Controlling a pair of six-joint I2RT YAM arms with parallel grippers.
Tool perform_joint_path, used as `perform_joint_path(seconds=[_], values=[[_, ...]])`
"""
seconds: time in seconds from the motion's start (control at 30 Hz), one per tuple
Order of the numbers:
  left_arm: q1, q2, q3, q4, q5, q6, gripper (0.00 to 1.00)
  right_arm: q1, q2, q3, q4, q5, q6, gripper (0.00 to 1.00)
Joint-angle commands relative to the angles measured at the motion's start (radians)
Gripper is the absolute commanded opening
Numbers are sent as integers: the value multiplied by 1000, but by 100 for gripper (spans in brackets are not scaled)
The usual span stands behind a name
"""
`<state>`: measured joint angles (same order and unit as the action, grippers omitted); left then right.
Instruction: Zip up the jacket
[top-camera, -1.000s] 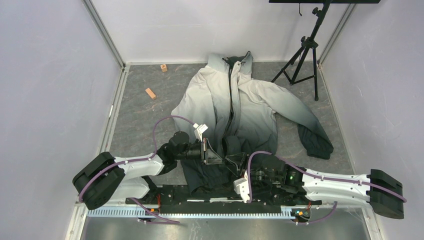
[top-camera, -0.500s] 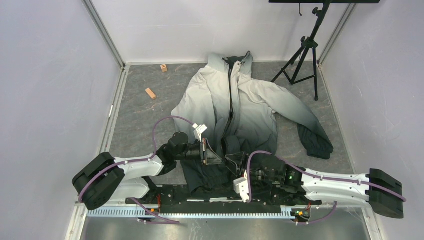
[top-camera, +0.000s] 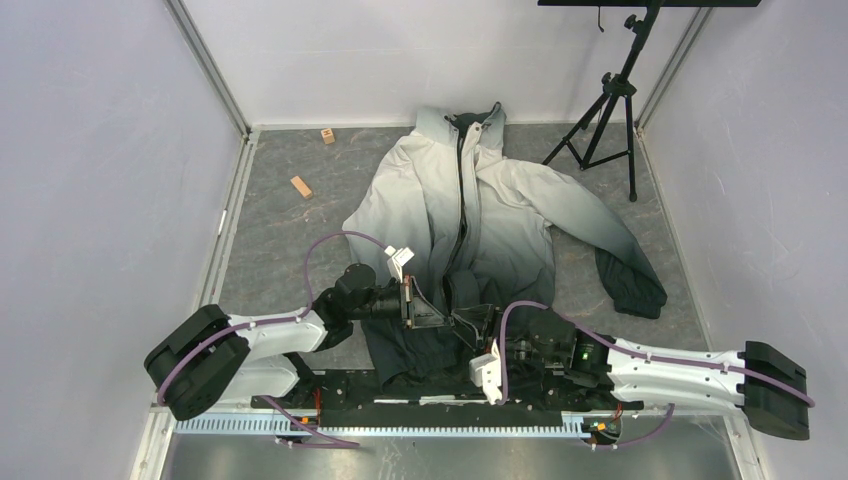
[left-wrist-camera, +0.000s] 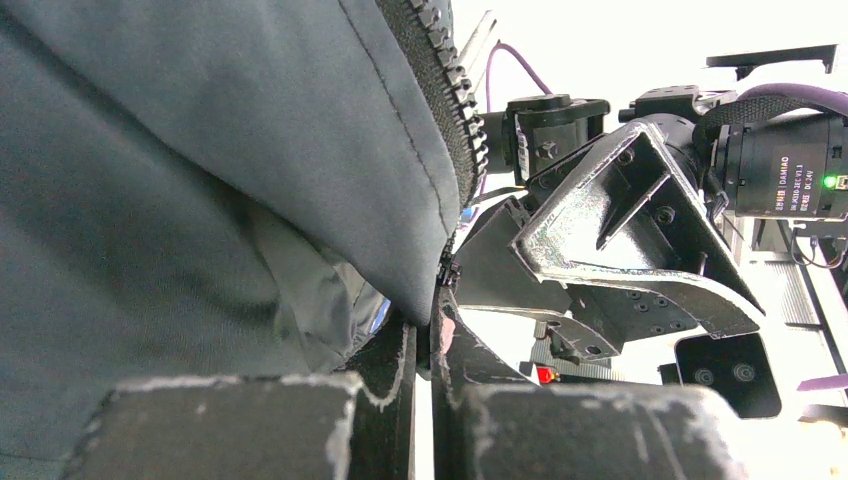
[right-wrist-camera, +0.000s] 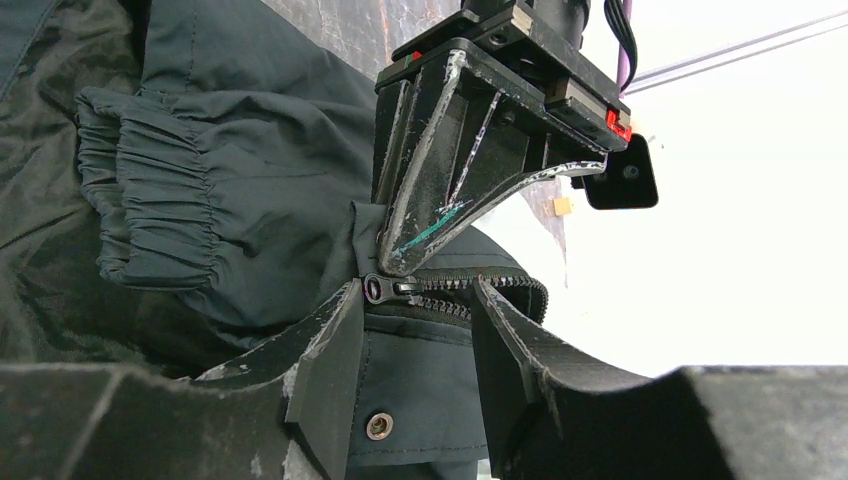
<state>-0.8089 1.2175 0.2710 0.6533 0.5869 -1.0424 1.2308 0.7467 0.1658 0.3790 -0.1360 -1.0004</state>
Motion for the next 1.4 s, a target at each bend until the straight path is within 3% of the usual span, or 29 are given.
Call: perform_joint_path(seconds=[0.0,0.57,0.83,1.37], values=[[2,-2,-9,46,24,-35,2,7,-18,-3,36,3,13,48],[2,-3,-18,49,22,-41,2,7,-18,-2,50,-30,24,48],[2,-8,-19,51,24,-47,2,7,8,-5,74,-37,36,37],[2,-13,-21,47,22,-50,2,7,34,-5,101,-30,48,30]])
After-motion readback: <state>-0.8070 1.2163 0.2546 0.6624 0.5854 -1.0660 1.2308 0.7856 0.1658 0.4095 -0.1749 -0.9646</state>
